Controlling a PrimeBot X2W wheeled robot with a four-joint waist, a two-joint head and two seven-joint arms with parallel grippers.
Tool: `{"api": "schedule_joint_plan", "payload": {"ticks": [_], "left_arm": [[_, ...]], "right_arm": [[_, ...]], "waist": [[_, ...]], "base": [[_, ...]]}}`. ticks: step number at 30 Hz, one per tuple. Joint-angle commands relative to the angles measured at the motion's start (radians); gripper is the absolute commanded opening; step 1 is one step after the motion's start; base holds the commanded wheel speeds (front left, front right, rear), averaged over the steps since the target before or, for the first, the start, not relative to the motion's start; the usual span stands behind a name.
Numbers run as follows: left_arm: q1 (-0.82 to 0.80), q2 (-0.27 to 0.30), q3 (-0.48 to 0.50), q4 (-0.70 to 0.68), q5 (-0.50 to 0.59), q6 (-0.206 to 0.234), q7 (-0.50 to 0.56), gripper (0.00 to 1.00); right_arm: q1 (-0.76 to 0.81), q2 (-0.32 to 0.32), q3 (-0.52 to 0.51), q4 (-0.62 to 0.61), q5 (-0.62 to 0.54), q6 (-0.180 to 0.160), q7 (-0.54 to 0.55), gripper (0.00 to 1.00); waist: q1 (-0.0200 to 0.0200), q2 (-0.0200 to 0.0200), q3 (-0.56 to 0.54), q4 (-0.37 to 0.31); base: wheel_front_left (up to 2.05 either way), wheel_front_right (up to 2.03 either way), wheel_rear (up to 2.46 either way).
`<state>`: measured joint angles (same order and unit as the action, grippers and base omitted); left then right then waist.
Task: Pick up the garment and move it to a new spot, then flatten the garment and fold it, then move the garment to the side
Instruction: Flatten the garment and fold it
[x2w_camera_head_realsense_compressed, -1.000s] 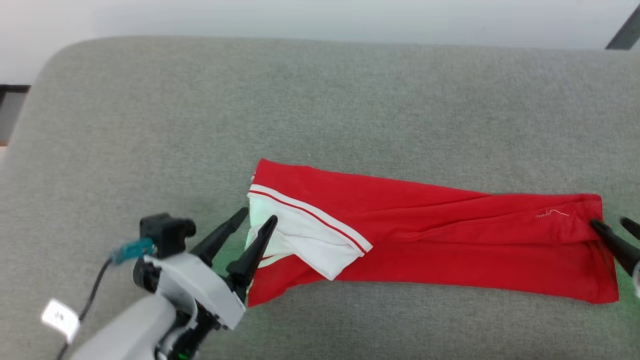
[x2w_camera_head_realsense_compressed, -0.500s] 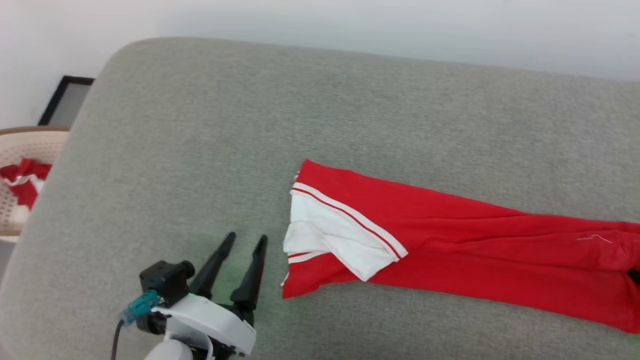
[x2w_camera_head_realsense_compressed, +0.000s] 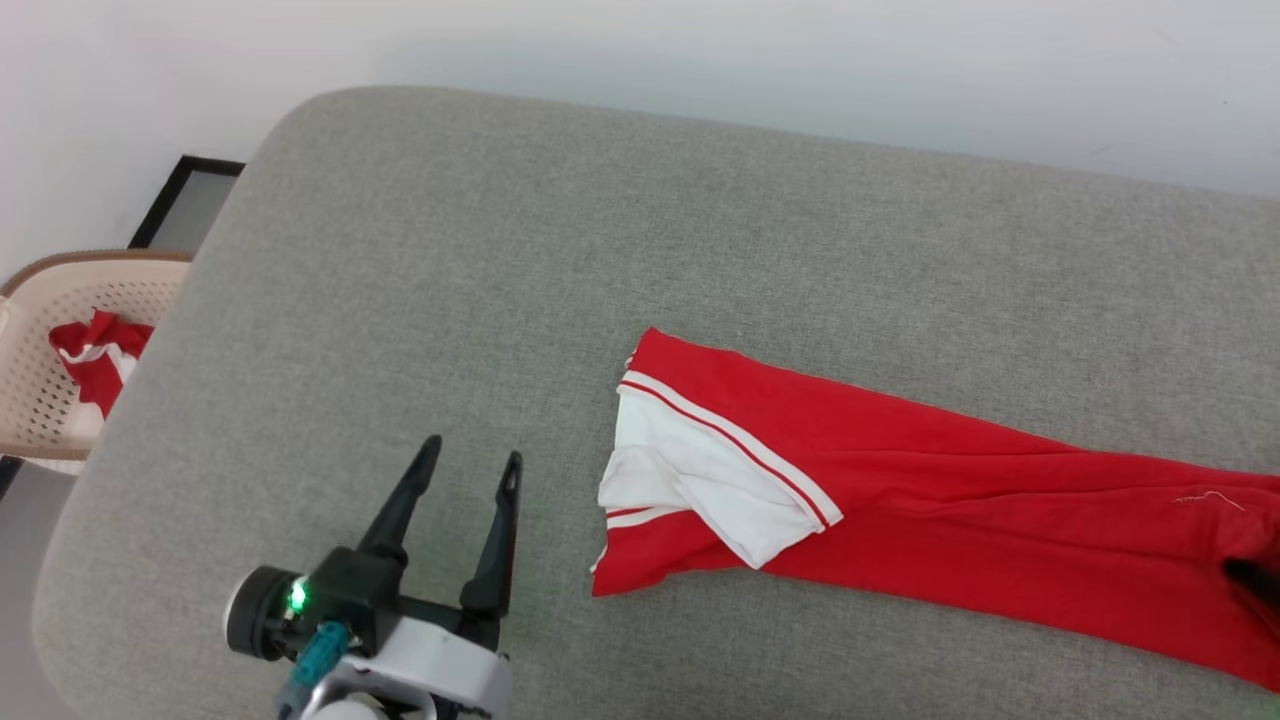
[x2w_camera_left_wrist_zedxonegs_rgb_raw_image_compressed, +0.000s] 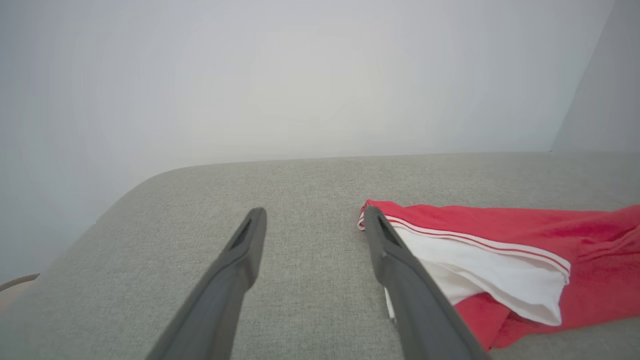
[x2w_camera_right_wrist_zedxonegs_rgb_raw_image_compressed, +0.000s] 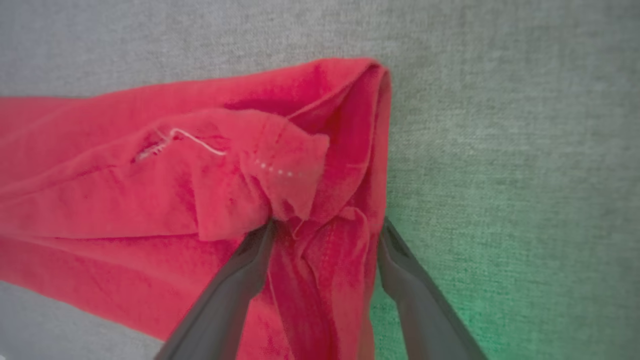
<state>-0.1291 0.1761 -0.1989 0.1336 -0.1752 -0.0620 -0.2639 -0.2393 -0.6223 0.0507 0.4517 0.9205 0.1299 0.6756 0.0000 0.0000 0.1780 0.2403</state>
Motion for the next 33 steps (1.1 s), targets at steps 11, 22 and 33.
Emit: {"api": "schedule_joint_plan", "payload": {"ticks": [11,22,33], "left_arm": [[0.052,-0.06,0.119,-0.025,0.049,-0.045,0.0,1.0],[0.057,-0.09,0.174,-0.057,0.057,-0.065,0.0,1.0],[0.062,-0.105,0.164,-0.045,0.04,-0.069,0.0,1.0]], "right_arm": [[0.01,0.014,-0.142,-0.027,-0.058,0.0,-0.045,0.0],[0.067,-0.124,-0.362,0.0,-0.111,0.0,-0.13,0.0],[0.136,-0.058,-0.16,-0.367,-0.019,0.0,-0.037,0.0]], "waist": [[0.0,0.0,0.016,-0.061],[0.0,0.0,0.058,-0.126],[0.0,0.0,0.039,-0.126]], "base": [[0.0,0.0,0.0],[0.0,0.0,0.0],[0.0,0.0,0.0]]}}
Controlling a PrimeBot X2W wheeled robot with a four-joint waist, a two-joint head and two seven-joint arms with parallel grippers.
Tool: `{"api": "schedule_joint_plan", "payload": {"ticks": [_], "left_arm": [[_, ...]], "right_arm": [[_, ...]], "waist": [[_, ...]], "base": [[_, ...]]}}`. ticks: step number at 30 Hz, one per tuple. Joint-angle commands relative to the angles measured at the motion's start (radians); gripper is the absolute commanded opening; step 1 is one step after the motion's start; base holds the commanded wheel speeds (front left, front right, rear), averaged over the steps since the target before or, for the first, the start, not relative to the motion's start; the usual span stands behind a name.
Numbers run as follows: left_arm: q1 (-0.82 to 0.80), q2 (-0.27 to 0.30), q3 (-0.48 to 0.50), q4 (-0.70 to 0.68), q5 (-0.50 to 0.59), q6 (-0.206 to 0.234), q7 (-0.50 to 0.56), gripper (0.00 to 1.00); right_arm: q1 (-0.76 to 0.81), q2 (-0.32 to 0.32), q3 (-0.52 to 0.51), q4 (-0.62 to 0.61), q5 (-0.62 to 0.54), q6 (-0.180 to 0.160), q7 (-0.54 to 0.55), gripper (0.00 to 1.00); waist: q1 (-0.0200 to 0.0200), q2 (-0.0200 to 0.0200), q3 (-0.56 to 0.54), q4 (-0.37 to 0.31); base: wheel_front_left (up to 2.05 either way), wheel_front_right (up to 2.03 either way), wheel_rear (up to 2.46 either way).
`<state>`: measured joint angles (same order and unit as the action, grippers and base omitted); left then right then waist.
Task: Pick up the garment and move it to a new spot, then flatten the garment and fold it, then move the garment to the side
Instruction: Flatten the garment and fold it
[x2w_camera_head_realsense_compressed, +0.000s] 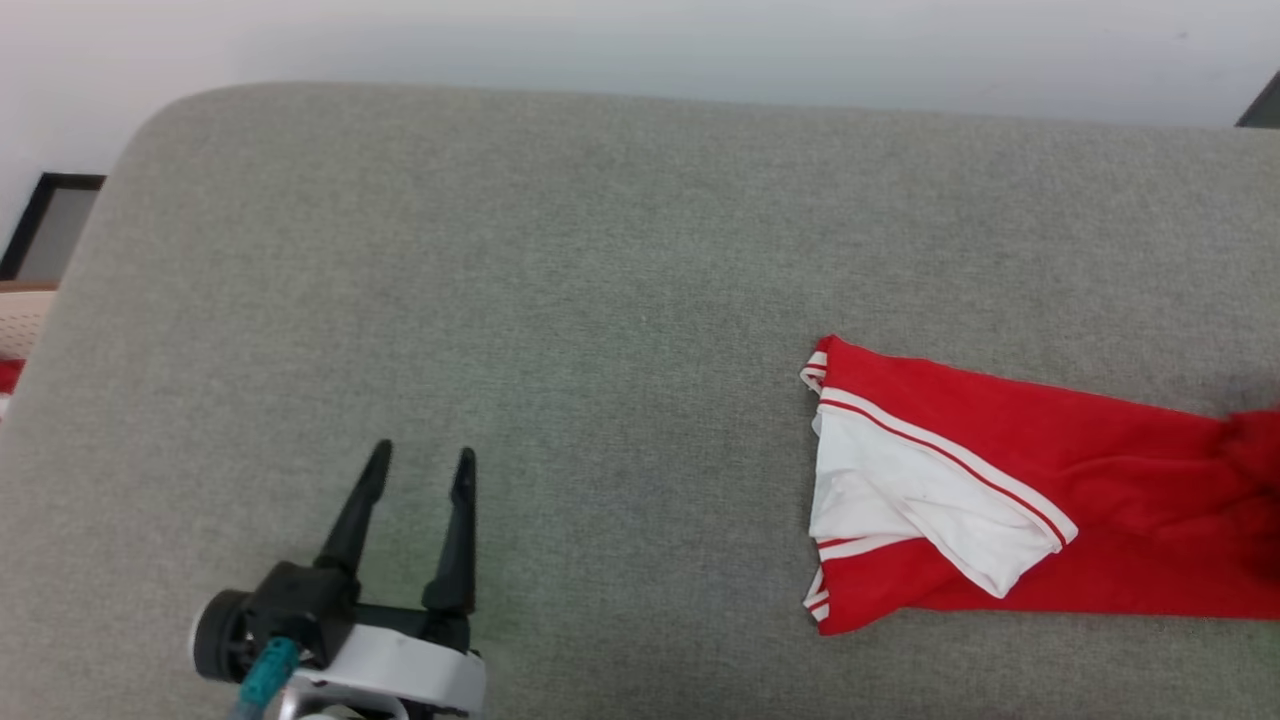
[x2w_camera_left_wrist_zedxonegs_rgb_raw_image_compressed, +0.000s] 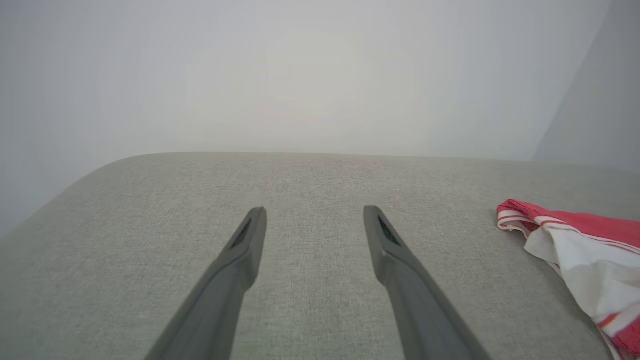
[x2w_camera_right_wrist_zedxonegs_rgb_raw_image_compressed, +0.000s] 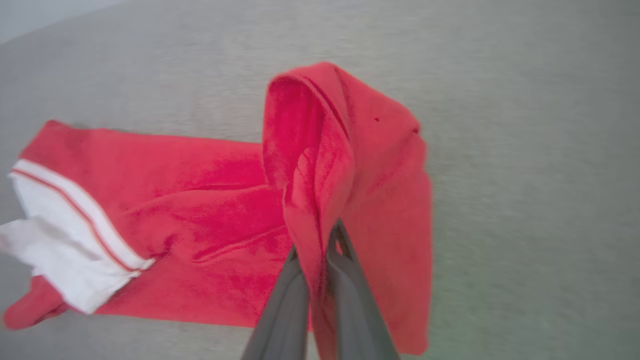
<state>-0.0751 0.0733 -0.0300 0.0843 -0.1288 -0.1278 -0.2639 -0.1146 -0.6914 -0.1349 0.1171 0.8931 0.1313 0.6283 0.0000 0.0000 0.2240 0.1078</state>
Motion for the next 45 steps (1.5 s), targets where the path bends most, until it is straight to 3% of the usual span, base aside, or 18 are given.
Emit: {"api": "schedule_joint_plan", "payload": {"ticks": [1,6,12,20,29,30,31,32,33,39,45], "left_arm": [[0.009,-0.002,-0.01,0.006,-0.011,-0.004,0.0,1.0],[0.017,-0.007,-0.029,0.006,-0.027,-0.004,0.0,1.0],[0.019,-0.007,-0.064,-0.02,-0.059,-0.004,0.0,1.0],[0.003,0.004,-0.105,-0.036,-0.071,-0.004,0.0,1.0],[-0.007,-0.001,-0.109,-0.034,-0.085,-0.004,0.0,1.0],[-0.007,0.001,-0.106,-0.034,-0.086,-0.004,0.0,1.0],[-0.005,0.002,-0.104,-0.033,-0.086,-0.004,0.0,1.0],[-0.003,0.004,-0.102,-0.03,-0.086,-0.004,0.0,1.0],[-0.001,0.006,-0.098,-0.026,-0.087,-0.004,0.0,1.0],[0.005,0.023,-0.093,-0.012,-0.091,-0.004,0.0,1.0],[0.019,0.04,-0.083,0.0,-0.102,-0.004,0.0,1.0]], "right_arm": [[0.011,0.021,0.05,-0.075,0.016,-0.001,0.022,0.0],[-0.039,0.08,0.184,-0.239,0.02,-0.001,0.082,0.0],[-0.131,0.152,0.325,-0.263,-0.013,-0.001,0.104,0.0],[-0.245,0.215,0.455,-0.149,-0.077,-0.001,0.04,0.0],[-0.282,0.228,0.546,-0.004,-0.077,-0.001,-0.06,0.0],[-0.287,0.228,0.56,0.008,-0.076,-0.001,-0.071,0.12],[-0.289,0.225,0.575,0.017,-0.076,-0.001,-0.08,0.32],[-0.29,0.222,0.589,0.026,-0.074,-0.001,-0.091,0.74],[-0.295,0.22,0.601,0.034,-0.074,-0.001,-0.104,1.0],[-0.319,0.209,0.643,0.037,-0.032,-0.001,-0.177,1.0],[-0.342,0.157,0.621,0.01,0.033,-0.001,-0.263,1.0]], "waist": [[0.0,0.0,-0.011,0.011],[0.0,0.0,-0.023,0.036],[0.0,0.0,-0.023,0.074],[0.0,0.0,-0.012,0.131],[0.0,0.0,-0.012,0.14],[0.0,0.0,-0.014,0.137],[0.0,0.0,-0.017,0.133],[0.0,0.0,-0.02,0.129],[0.0,0.0,-0.022,0.123],[0.0,0.0,-0.046,0.084],[0.0,0.0,-0.075,0.031]], "base": [[0.0,0.0,0.0],[0.0,0.0,0.0],[0.0,0.0,0.0],[0.0,0.0,0.0],[0.0,0.0,0.0],[0.0,0.0,0.0],[0.0,0.0,0.0],[0.0,0.0,0.0],[0.0,0.0,0.0],[0.0,0.0,0.0],[0.0,0.0,0.0]]}}
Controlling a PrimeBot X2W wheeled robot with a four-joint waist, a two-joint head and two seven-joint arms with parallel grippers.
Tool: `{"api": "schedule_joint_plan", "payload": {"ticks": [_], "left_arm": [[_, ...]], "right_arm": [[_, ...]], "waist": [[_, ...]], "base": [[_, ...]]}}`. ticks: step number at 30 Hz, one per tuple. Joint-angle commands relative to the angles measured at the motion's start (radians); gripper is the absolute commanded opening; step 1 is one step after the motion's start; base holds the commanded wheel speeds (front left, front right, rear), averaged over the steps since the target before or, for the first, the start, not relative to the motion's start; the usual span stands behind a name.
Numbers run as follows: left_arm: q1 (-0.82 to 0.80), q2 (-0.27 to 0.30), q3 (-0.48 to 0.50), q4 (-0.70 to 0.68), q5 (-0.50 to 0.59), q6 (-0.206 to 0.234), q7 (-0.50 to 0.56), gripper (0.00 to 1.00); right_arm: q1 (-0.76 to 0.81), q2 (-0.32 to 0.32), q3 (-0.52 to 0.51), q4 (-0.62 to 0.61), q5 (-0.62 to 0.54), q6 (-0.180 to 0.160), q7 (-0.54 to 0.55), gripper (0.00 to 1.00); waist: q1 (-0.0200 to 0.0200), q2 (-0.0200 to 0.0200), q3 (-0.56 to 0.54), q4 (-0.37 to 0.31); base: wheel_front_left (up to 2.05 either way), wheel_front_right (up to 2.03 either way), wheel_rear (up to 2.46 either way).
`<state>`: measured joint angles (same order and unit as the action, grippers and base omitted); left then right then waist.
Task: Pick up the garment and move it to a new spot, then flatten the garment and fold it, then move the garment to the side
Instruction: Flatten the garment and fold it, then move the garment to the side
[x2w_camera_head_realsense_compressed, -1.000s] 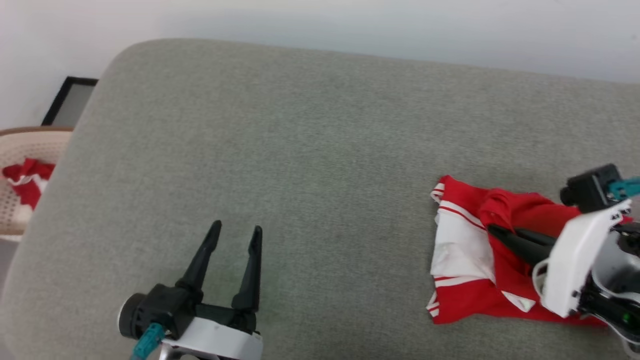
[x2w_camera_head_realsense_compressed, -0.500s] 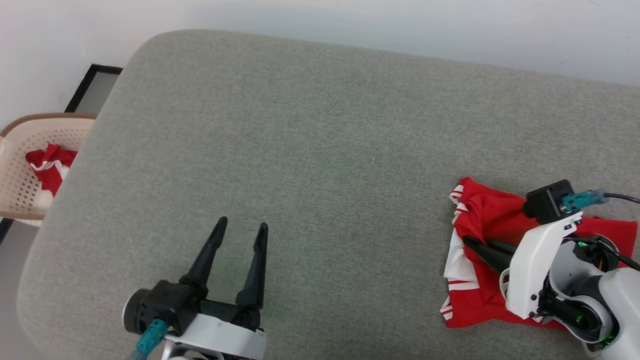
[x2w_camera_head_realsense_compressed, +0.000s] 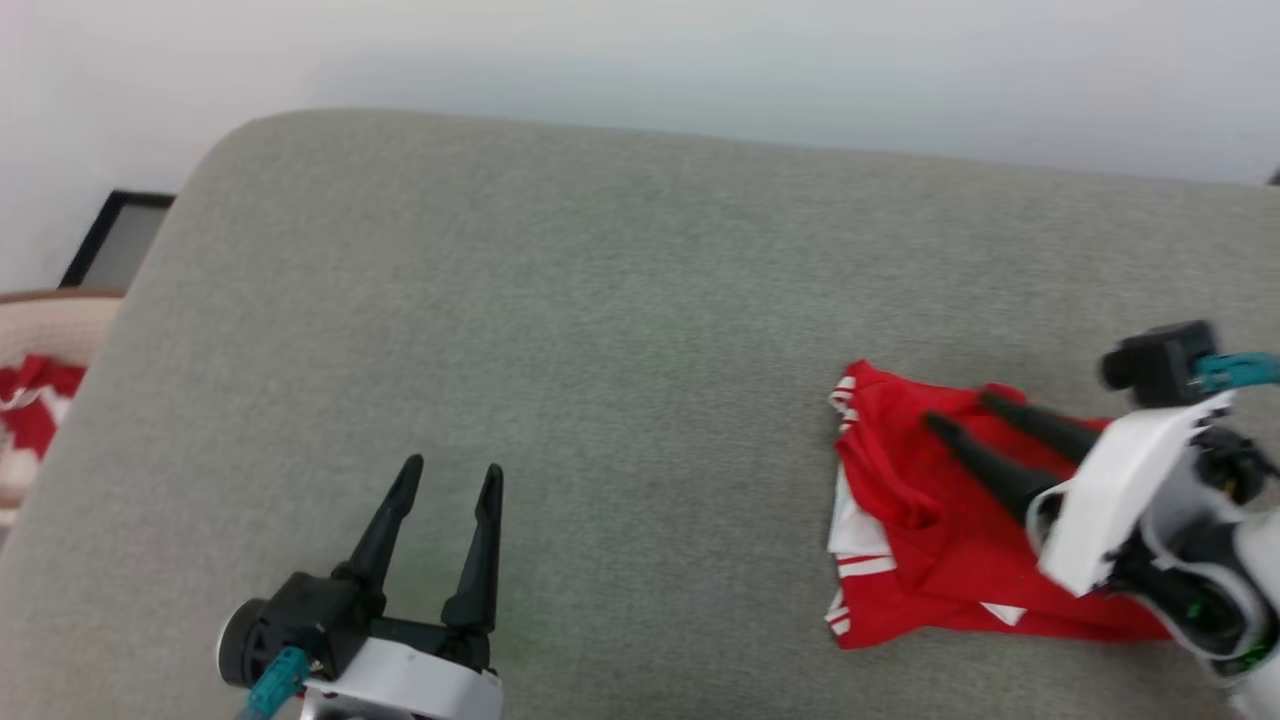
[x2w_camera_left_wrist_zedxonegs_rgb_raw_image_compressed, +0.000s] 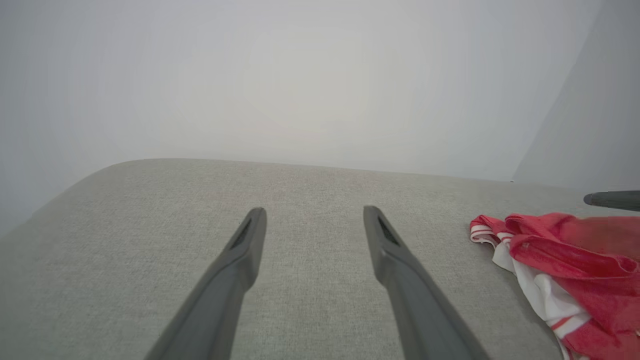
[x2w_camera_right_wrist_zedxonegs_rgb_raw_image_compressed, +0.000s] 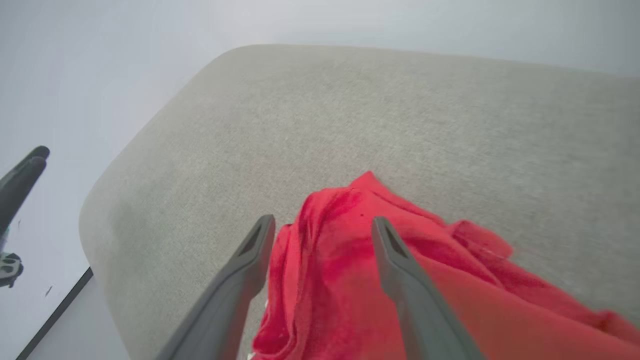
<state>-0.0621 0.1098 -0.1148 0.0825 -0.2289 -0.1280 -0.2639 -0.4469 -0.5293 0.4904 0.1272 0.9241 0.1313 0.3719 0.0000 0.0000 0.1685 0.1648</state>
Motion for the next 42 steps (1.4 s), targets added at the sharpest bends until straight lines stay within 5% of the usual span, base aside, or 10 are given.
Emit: {"api": "schedule_joint_plan", "payload": {"ticks": [1,7,19,25,33,42], "left_arm": [[0.007,0.004,0.001,0.005,-0.006,-0.004,0.0,1.0],[0.015,0.005,0.012,0.034,-0.056,-0.004,0.0,1.0],[0.052,0.029,0.064,0.117,-0.091,-0.004,0.0,1.0],[0.083,0.039,0.073,0.123,-0.099,-0.004,0.0,1.0],[0.17,0.031,0.108,0.071,-0.096,-0.004,0.0,1.0],[0.267,0.036,0.133,-0.013,-0.05,-0.004,0.0,1.0]], "right_arm": [[-0.009,-0.015,-0.014,0.002,0.013,-0.001,-0.025,1.0],[0.017,-0.05,-0.047,0.064,0.016,-0.001,-0.189,1.0],[0.069,-0.005,-0.012,0.316,-0.083,-0.001,-0.601,1.0],[0.136,0.049,-0.066,0.32,-0.164,-0.001,-0.636,1.0],[0.323,0.147,-0.254,0.175,-0.302,-0.001,-0.637,1.0],[0.496,0.178,-0.389,0.026,-0.394,-0.001,-0.637,1.0]], "waist": [[0.0,0.0,-0.023,-0.035],[0.0,0.0,-0.053,-0.09],[0.0,0.0,-0.136,-0.186],[0.0,0.0,-0.173,-0.202],[0.0,0.0,-0.219,-0.198],[0.0,0.0,-0.234,-0.179]], "base": [[0.0,0.0,0.0],[0.0,0.0,0.0],[0.0,0.0,0.0],[0.0,0.0,0.0],[0.0,0.0,0.0],[0.0,0.0,0.0]]}}
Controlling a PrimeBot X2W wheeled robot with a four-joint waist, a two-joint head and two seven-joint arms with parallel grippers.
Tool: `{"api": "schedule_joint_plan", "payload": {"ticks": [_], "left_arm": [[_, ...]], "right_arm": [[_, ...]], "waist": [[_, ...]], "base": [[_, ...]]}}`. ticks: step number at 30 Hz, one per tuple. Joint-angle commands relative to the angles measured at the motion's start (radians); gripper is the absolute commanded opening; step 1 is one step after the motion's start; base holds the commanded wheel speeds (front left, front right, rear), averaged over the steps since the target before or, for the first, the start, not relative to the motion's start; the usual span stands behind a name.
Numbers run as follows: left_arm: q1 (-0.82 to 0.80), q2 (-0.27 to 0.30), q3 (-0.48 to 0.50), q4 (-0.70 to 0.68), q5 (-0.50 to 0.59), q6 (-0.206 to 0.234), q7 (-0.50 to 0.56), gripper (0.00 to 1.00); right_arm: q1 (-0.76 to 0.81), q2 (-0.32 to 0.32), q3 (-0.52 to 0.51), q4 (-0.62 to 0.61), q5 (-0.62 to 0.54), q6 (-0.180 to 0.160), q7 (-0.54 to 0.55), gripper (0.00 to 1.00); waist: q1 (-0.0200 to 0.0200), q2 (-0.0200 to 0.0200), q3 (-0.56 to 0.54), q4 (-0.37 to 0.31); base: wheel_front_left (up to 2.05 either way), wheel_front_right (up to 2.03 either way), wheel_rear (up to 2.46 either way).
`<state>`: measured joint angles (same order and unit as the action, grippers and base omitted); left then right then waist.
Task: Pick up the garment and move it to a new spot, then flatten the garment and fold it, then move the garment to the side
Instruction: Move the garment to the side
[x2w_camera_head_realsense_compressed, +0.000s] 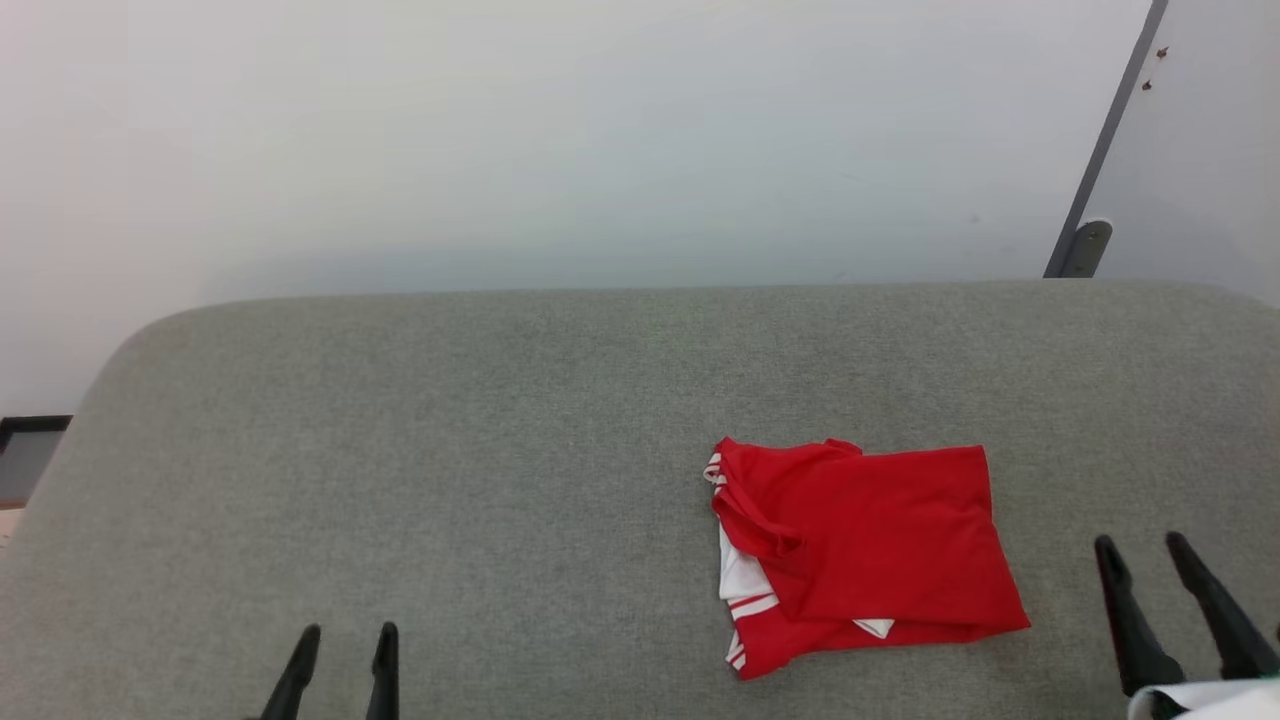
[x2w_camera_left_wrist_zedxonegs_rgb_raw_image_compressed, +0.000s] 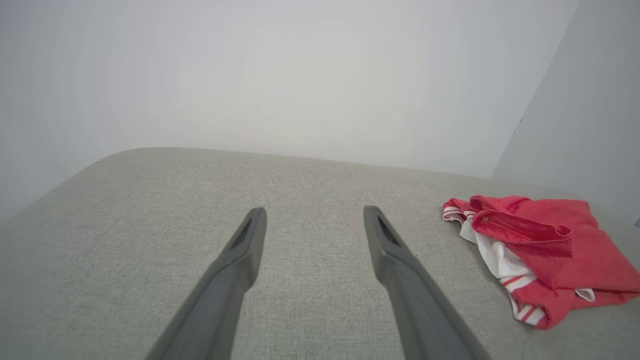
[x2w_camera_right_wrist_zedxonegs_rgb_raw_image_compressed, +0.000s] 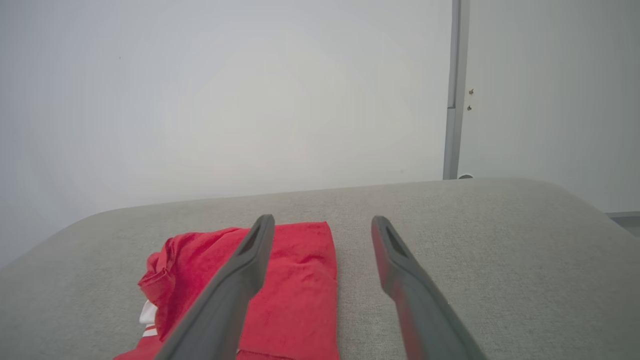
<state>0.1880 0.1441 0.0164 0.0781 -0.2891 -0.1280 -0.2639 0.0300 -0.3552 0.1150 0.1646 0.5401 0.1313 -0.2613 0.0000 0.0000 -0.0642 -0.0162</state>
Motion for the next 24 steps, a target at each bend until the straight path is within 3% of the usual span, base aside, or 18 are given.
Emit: {"api": "schedule_joint_plan", "payload": {"ticks": [1,8,17,21,24], "left_arm": [[0.028,-0.001,0.003,-0.021,0.016,-0.004,0.0,1.0],[0.068,-0.011,0.012,-0.073,0.046,-0.004,0.0,1.0],[0.055,-0.014,0.008,-0.082,0.045,-0.004,0.0,1.0],[0.043,-0.014,0.003,-0.082,0.043,-0.004,0.0,1.0],[0.019,-0.016,-0.008,-0.087,0.045,-0.004,0.0,1.0]], "right_arm": [[0.032,0.005,-0.025,-0.027,-0.019,-0.001,-0.004,1.0],[0.09,0.031,-0.083,-0.104,-0.045,-0.001,0.024,1.0],[0.096,0.052,-0.083,-0.149,-0.068,-0.001,0.067,1.0],[0.074,0.041,-0.076,-0.151,-0.065,-0.001,0.096,1.0],[0.043,0.012,-0.063,-0.134,-0.06,-0.001,0.182,1.0]], "waist": [[0.0,0.0,-0.002,0.003],[0.0,0.0,0.0,0.014],[0.0,0.0,0.005,0.026],[0.0,0.0,0.015,0.029],[0.0,0.0,0.035,0.036]], "base": [[0.0,0.0,0.0],[0.0,0.0,0.0],[0.0,0.0,0.0],[0.0,0.0,0.0],[0.0,0.0,0.0]]}}
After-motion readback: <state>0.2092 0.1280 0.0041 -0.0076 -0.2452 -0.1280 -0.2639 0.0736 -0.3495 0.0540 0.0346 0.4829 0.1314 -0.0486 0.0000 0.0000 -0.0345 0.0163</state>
